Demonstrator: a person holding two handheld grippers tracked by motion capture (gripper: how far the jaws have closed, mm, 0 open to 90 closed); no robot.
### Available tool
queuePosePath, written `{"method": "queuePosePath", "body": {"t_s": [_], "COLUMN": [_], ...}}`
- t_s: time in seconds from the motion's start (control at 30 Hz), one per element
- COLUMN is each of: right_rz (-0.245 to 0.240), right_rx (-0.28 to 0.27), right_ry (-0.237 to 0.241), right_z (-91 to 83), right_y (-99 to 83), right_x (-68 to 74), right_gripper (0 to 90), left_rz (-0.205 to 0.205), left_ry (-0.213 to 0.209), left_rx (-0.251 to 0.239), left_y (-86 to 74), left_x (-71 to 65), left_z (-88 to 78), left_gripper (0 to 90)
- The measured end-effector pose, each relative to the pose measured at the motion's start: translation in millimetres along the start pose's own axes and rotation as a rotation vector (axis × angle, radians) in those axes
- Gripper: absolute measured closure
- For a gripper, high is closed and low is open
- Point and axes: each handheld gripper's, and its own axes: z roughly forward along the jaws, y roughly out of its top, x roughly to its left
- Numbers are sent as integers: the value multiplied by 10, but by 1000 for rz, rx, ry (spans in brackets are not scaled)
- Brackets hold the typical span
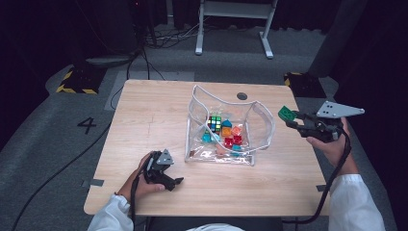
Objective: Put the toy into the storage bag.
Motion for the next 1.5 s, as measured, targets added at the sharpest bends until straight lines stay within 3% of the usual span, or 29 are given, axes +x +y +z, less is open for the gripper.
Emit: {"method": "queuePosePath", "body": {"t_s": [0.33,0.5,0.8,1.1,1.4,1.5], "right_rz": [-32,-48,-132,-242,-291,-302], "right_rx": [8,37,114,285,468,477], "right_ry": [59,104,169,240,263,270], "right_z": [300,506,845,1252,1524,1559], "right_y": [232,321,423,533,527,508], "right_x": [93,142,263,442,537,516], "right_gripper": [595,594,594,594,594,594], "left_rz": [0,0,-1,-1,-1,-3], "left_ry": [0,0,0,0,0,0], "left_rx": [0,0,0,0,0,2], "left_y": [0,0,0,0,0,-1], "left_x": [0,1,0,-1,0,-2], "left_z": [0,0,0,0,0,-1], "left_gripper": [39,39,39,39,38,38]}}
